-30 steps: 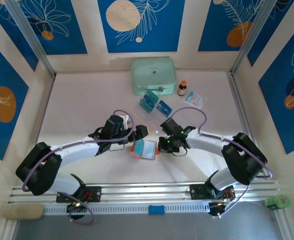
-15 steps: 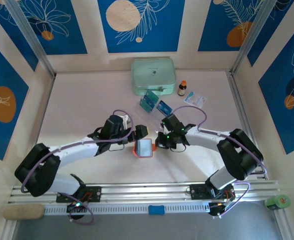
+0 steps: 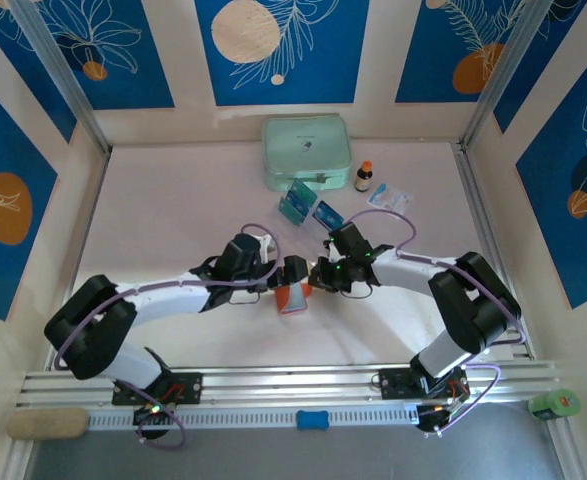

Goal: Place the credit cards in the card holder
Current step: Close the card holder at the center of the table.

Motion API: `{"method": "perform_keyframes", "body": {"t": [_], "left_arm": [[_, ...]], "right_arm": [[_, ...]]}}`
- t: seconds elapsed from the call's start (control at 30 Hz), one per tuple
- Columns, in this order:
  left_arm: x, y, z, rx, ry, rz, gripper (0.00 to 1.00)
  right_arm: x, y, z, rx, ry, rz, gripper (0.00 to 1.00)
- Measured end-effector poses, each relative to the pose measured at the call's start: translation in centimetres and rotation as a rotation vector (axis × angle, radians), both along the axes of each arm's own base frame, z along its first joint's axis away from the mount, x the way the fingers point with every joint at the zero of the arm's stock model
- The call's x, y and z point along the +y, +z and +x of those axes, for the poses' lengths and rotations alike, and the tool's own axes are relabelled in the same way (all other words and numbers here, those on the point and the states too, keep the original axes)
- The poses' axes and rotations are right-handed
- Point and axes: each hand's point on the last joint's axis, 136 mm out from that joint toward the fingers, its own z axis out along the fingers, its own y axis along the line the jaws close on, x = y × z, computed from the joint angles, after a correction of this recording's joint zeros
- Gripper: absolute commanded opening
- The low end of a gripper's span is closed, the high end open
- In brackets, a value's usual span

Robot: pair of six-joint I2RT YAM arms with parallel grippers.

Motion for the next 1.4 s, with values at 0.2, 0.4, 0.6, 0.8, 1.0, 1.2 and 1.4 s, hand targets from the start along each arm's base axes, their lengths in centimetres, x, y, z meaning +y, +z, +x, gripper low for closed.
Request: {"method": "perform_keyframes", "body": {"t": [0.2, 0.4, 0.6, 0.8, 1.0, 1.2, 1.4], "left_arm": [[-0.6, -1.6, -0.5, 0.02, -0.015, 0.027, 1.0], [-1.0, -3.0, -0.6, 0.027, -0.012, 0.04, 1.0], [-1.0, -2.9, -0.7, 0.022, -0.011, 0.042, 1.0], [-0.9, -1.6, -0.3, 0.011, -0.014, 0.056, 1.0], [-0.6, 1.3, 1.3, -0.035, 0.012, 0.023, 1.0], [2.1, 3.7, 2.9, -0.074, 0.076, 0.017, 1.0], [6.6, 5.4, 4.4, -0.112, 0.165, 0.104, 1.0]], "right_arm": [[-2.4, 2.4, 1.2, -0.051, -0.082, 0.029, 0.28], [-5.4, 3.2, 0.9, -0.062, -0.16, 0.032, 0.28], [-6.5, 4.1, -0.4, -0.072, -0.176, 0.039, 0.27], [-5.8, 6.8, -1.3, -0.141, -0.142, 0.084, 0.24], [-3.5, 7.9, -3.6, -0.156, -0.057, 0.104, 0.21], [-0.2, 8.2, -5.7, -0.146, 0.051, 0.075, 0.18], [4.6, 9.3, -5.9, -0.167, 0.161, 0.058, 0.16]]}}
